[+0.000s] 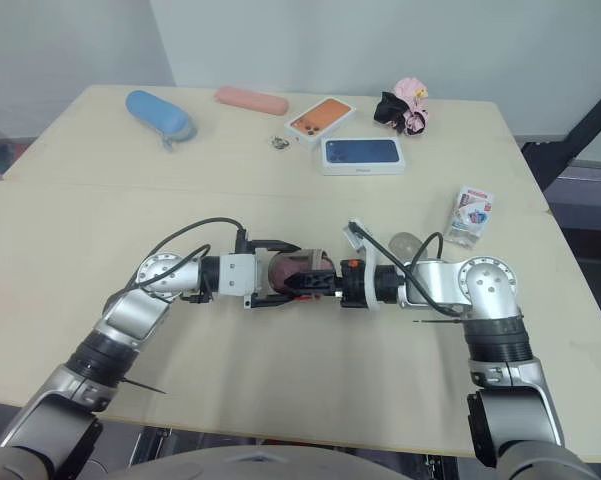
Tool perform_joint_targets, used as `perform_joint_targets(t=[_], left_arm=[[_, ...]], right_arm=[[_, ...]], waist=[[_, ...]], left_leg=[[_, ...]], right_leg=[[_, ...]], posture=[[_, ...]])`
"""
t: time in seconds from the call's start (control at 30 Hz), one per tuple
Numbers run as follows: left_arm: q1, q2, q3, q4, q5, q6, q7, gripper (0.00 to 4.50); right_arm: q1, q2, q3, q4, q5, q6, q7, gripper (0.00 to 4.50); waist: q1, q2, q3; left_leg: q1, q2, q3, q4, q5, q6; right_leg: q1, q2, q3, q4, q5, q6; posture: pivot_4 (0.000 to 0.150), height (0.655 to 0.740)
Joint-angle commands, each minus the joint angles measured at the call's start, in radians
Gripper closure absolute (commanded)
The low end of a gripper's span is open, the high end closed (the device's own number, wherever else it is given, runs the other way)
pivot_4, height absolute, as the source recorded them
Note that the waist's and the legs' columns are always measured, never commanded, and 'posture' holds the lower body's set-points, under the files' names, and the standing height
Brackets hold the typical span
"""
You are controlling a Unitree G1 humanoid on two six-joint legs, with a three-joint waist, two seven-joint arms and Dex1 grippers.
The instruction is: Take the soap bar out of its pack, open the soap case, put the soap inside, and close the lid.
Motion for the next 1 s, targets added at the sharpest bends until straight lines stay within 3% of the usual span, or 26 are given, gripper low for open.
perform_joint_targets(t=[0.03, 0.17, 0.67, 0.73, 1.0], left_arm=[[-0.018, -0.002, 0.01, -0.034, -0.012, -0.008, 0.012, 1.01], [-0.022, -0.002, 0.011, -0.031, -0.014, -0.01, 0.012, 1.01], [-0.037, -0.011, 0.032, -0.026, -0.066, 0.077, -0.001, 1.01], [-0.04, -0.005, 0.039, -0.031, -0.098, 0.105, -0.029, 0.0], [-0.075, 0.051, 0.082, 0.015, -0.182, 0.195, -0.116, 0.0]], right_arm=[[0.004, -0.023, 0.016, -0.008, 0.054, -0.044, -0.012, 1.27], [0.01, -0.045, 0.039, -0.008, 0.051, -0.063, -0.006, 2.41], [-0.003, -0.073, 0.073, -0.038, -0.061, -0.079, 0.092, 2.42], [-0.008, -0.08, 0.077, -0.047, -0.09, -0.075, 0.113, 2.42], [-0.009, -0.098, 0.072, -0.077, -0.181, -0.054, 0.183, 2.42]], waist=[[0.0, 0.0, 0.0], [0.0, 0.0, 0.0], [0.0, 0.0, 0.0], [0.0, 0.0, 0.0], [0.001, 0.0, 0.0]], left_leg=[[0.0, 0.0, 0.0, 0.0, 0.0, 0.0], [0.0, 0.0, 0.0, 0.0, 0.0, 0.0], [-0.001, 0.0, 0.0, 0.0, 0.0, 0.0], [-0.001, 0.0, 0.0, 0.0, 0.0, 0.0], [-0.001, 0.0, 0.0, 0.0, 0.0, 0.0]], right_leg=[[0.0, 0.0, 0.0, 0.0, 0.0, 0.0], [0.0, 0.0, 0.0, 0.0, 0.0, 0.0], [0.0, 0.0, -0.001, 0.0, 0.0, 0.0], [0.0, 0.0, -0.001, 0.0, 0.0, 0.0], [0.0, 0.001, 0.0, 0.0, 0.0, 0.0]], posture=[[0.15, 0.74], [0.15, 0.74], [0.15, 0.74], [0.15, 0.74], [0.15, 0.74]])
